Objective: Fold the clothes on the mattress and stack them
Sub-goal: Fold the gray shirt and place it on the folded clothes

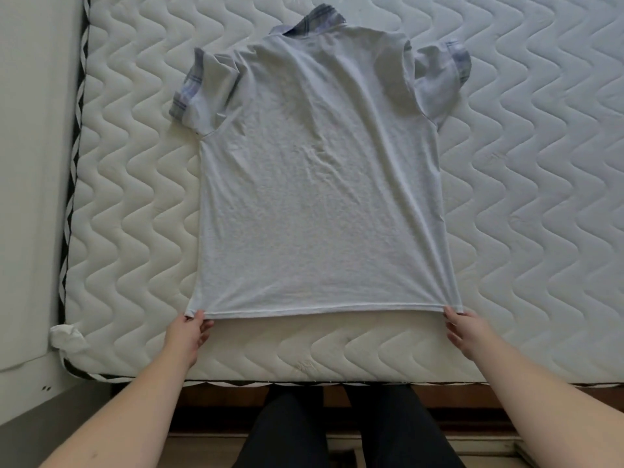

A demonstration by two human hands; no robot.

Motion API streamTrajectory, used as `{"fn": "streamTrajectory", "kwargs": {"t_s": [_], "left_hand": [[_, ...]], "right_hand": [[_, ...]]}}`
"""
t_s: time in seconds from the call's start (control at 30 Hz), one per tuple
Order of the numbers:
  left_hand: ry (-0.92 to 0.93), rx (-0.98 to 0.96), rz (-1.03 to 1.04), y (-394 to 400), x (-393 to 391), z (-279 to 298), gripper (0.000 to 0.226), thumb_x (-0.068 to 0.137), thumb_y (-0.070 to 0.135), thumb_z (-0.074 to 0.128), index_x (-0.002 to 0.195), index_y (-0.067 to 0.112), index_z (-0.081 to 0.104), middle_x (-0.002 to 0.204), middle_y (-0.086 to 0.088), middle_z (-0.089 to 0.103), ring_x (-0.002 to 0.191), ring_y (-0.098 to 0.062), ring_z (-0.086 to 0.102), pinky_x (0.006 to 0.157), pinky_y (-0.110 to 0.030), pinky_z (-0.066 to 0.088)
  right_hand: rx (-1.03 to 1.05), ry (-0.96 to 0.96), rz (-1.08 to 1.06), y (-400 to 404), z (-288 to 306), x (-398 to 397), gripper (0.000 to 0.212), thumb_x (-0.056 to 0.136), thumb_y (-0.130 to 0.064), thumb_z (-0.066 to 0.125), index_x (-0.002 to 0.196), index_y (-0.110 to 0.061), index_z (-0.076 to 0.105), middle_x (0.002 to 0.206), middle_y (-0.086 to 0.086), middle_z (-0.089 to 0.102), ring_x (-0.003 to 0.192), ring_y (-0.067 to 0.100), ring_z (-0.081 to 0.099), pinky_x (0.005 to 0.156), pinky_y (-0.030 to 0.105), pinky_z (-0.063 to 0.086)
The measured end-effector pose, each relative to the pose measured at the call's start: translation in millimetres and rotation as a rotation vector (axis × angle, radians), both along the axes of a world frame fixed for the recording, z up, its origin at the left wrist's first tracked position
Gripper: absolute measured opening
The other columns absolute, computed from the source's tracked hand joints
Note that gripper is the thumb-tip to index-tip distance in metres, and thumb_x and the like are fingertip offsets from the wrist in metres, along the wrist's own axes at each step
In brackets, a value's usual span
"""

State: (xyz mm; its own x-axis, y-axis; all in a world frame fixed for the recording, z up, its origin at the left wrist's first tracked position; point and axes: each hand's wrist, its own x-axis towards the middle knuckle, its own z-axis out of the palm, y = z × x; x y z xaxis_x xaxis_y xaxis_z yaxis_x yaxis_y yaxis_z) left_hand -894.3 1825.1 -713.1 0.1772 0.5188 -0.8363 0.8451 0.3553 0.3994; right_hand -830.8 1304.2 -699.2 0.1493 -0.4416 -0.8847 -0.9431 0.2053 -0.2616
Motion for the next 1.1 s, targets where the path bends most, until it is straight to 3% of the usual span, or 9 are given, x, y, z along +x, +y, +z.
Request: {"fn": "streamTrajectory", "kwargs": {"t_s": [0.1,0.23,0.33,0.4,0.53,0.63,0.87,1.0,1.1], "left_hand": [[0.069,0.03,-0.051,-1,-22,-2,0.029,0.102,0.017,0.049,0.129,0.008,0.052,0.099,-0.005,0.062,0.077,-0.01,0.059,0.053,-0.022,0.05],[0.136,0.116,-0.164,-9,-42,-7,0.026,0.101,0.016,0.05,0.122,0.001,0.054,0.085,-0.004,0.061,0.072,-0.012,0.059,0.048,-0.022,0.047],[0.166,0.173,-0.255,-14,-41,-7,0.029,0.099,0.015,0.054,0.122,-0.002,0.054,0.084,-0.009,0.063,0.074,-0.022,0.059,0.059,-0.033,0.045],[0.226,0.241,-0.341,-17,-34,-5,0.039,0.094,0.018,0.061,0.127,0.001,0.052,0.101,-0.021,0.065,0.093,-0.037,0.061,0.077,-0.043,0.05],[0.322,0.411,-0.397,-20,-12,8,0.051,0.087,0.017,0.064,0.133,0.005,0.047,0.129,-0.025,0.054,0.114,-0.042,0.053,0.095,-0.045,0.045],[0.376,0.442,-0.396,-22,6,19,0.051,0.086,0.018,0.061,0.134,0.009,0.046,0.132,-0.024,0.05,0.115,-0.043,0.052,0.095,-0.045,0.045],[0.074,0.46,-0.456,-28,75,32,0.036,0.089,0.014,0.061,0.123,0.007,0.053,0.106,-0.015,0.064,0.1,-0.034,0.061,0.087,-0.038,0.047],[-0.088,0.456,-0.448,-19,124,23,0.029,0.093,0.017,0.058,0.121,0.009,0.056,0.102,-0.008,0.062,0.093,-0.026,0.06,0.081,-0.03,0.043],[-0.206,0.475,-0.482,0,164,19,0.027,0.095,0.023,0.056,0.12,0.011,0.056,0.105,-0.004,0.062,0.094,-0.02,0.059,0.082,-0.028,0.042]], "right_hand": [[-0.008,0.058,0.025,-6,-3,-19,0.041,0.097,-0.016,0.06,0.134,-0.003,0.049,0.136,0.015,0.054,0.129,0.029,0.049,0.105,0.042,0.038],[-0.021,0.113,0.058,-10,-11,-30,0.038,0.097,-0.018,0.059,0.132,-0.003,0.051,0.136,0.017,0.055,0.128,0.03,0.05,0.104,0.042,0.039],[-0.043,0.146,0.15,-10,-14,-27,0.039,0.095,-0.017,0.063,0.13,0.0,0.055,0.118,0.021,0.061,0.11,0.033,0.057,0.095,0.043,0.044],[-0.135,0.126,0.189,-8,-12,-19,0.037,0.09,-0.008,0.066,0.125,0.001,0.058,0.107,0.02,0.061,0.091,0.032,0.056,0.084,0.039,0.045],[-0.435,0.102,0.29,2,3,9,0.047,0.087,-0.018,0.057,0.133,-0.01,0.051,0.134,0.021,0.052,0.12,0.041,0.049,0.104,0.047,0.04],[-0.49,-0.013,0.445,19,13,36,0.044,0.088,-0.024,0.057,0.131,-0.014,0.051,0.128,0.015,0.058,0.121,0.037,0.049,0.105,0.051,0.034],[-0.306,-0.34,0.581,77,28,110,0.034,0.092,-0.021,0.052,0.126,-0.013,0.054,0.114,0.009,0.061,0.103,0.029,0.058,0.094,0.05,0.047],[-0.211,-0.471,0.622,123,17,145,0.031,0.094,-0.022,0.053,0.125,-0.02,0.053,0.11,0.003,0.059,0.088,0.012,0.057,0.064,0.026,0.045],[-0.169,-0.512,0.685,164,9,169,0.033,0.095,-0.023,0.053,0.128,-0.024,0.053,0.114,-0.002,0.059,0.09,0.008,0.057,0.062,0.019,0.041]]}}
